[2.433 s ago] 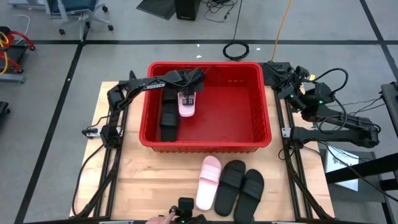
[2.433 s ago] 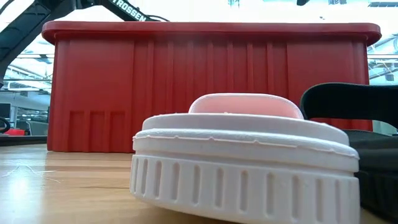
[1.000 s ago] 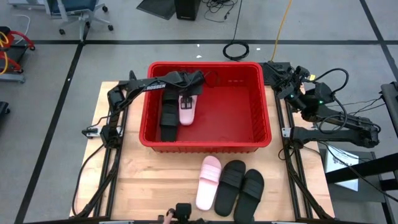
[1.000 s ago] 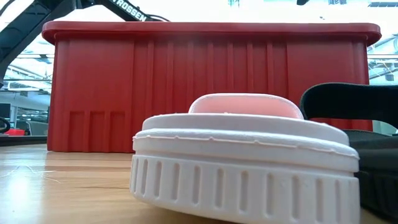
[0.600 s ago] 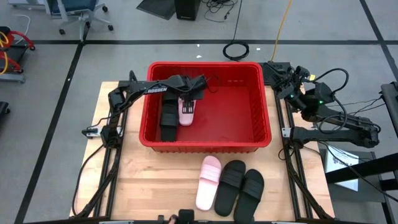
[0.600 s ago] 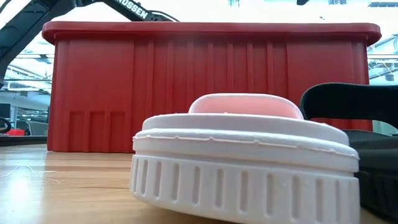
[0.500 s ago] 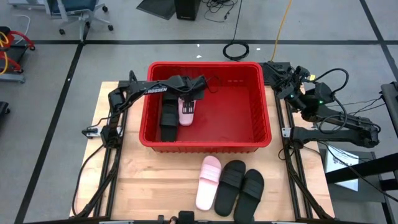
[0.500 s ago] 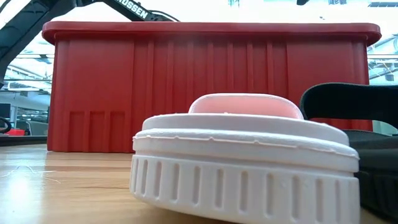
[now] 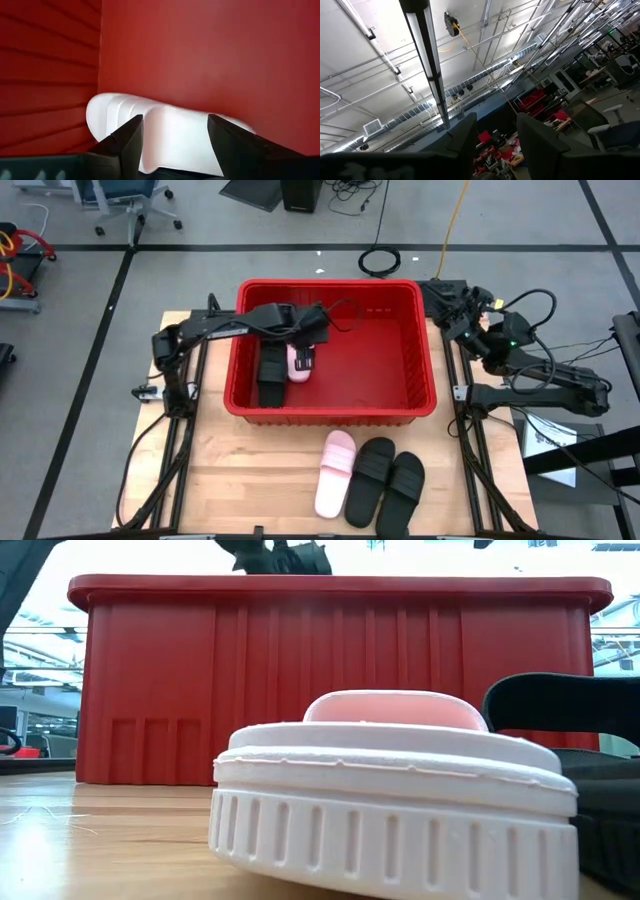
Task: Pick and place slides into bin
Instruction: Put the pink slide into the red bin
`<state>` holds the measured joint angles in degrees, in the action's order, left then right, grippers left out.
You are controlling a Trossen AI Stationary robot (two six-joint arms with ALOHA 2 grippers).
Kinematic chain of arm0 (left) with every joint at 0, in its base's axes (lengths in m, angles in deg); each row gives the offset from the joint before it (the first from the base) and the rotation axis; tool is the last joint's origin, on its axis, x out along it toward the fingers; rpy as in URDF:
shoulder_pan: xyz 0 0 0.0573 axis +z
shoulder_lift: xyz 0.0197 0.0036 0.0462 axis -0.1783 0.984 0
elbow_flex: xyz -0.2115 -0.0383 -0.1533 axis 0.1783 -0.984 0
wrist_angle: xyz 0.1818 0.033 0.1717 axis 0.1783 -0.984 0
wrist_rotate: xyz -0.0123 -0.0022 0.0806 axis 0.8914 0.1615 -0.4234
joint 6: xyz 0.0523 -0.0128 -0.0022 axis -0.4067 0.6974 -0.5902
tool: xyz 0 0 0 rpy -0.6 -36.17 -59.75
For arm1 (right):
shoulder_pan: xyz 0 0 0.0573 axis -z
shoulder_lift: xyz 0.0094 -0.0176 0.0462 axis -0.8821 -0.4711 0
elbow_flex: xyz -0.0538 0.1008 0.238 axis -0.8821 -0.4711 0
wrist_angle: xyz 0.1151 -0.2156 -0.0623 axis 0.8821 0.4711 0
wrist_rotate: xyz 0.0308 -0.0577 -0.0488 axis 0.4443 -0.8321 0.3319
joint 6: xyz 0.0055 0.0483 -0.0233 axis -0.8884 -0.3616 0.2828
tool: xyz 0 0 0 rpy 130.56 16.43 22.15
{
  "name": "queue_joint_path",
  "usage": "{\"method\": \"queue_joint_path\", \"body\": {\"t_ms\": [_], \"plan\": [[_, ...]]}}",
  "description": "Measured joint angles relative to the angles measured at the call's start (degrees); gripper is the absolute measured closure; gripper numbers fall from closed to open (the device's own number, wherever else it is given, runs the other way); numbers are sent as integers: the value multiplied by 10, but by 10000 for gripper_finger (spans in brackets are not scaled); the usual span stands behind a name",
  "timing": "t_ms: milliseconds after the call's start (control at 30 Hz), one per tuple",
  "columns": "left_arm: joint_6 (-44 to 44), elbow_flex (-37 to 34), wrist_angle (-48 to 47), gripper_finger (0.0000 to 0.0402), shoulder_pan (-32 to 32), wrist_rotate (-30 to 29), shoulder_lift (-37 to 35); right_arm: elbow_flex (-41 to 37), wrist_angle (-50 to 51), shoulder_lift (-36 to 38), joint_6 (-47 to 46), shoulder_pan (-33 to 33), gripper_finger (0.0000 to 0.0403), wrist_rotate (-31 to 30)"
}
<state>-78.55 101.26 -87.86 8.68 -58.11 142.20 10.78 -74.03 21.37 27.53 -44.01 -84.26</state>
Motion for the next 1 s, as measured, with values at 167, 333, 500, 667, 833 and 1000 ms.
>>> {"method": "queue_joint_path", "body": {"t_ms": [167, 333, 500, 667, 833, 1000], "plan": [[29, 0, 5, 188, -34, 0, -57, 0, -9, -10, -8, 0, 273, 0], [58, 0, 13, 188, -74, 0, -107, 0, -42, -21, -11, 0, 273, -1], [97, 0, 19, 188, -118, -2, -145, 0, -69, -31, -16, 0, 273, -4], [118, 0, 25, 188, -179, -2, -169, 0, -77, -38, -47, 0, 273, -4], [115, 0, 25, 188, -250, -4, -176, 0, -78, -40, -72, -2, 273, -2], [107, 0, 26, 188, -318, -53, -175, 0, -76, -41, -79, -11, 273, -2]]}}
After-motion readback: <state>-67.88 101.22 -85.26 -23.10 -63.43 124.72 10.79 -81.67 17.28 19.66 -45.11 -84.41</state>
